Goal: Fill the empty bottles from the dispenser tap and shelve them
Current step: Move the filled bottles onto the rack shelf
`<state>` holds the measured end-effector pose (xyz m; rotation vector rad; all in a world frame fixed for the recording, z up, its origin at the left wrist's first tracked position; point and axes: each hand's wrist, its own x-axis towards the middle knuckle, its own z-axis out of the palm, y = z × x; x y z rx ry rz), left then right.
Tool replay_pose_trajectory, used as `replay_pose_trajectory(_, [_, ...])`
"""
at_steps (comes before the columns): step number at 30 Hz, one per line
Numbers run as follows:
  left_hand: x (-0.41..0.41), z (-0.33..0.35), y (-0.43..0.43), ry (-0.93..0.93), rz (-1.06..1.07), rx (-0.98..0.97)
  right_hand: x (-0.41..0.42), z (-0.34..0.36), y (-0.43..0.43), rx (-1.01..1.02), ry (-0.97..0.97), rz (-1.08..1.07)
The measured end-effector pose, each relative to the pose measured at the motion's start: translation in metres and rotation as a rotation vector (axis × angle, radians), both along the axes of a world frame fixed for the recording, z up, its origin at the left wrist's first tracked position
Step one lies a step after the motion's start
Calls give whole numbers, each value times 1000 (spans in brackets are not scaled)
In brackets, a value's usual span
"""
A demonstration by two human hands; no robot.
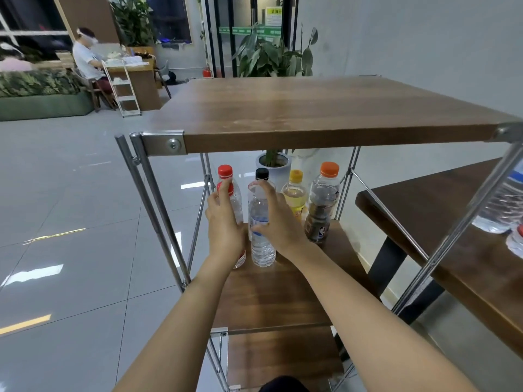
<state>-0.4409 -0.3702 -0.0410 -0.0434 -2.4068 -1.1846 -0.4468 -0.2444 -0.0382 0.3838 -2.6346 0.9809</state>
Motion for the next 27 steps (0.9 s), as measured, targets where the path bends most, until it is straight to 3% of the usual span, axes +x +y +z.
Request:
replay_pose_trajectory(10, [56, 23, 35, 111, -32, -345, 78, 37, 50, 212, 71, -175])
replay_pose_trajectory(13, [84, 36, 63, 81, -119, -303, 119, 52, 76, 266, 69, -255])
replay_pose_trajectory(20, [143, 59, 141, 283, -450, -260, 217, 85, 153, 264, 65, -547])
replay_pose_trajectory(27, [186, 89, 230, 435, -718, -221, 298, 124, 215, 385, 233, -831])
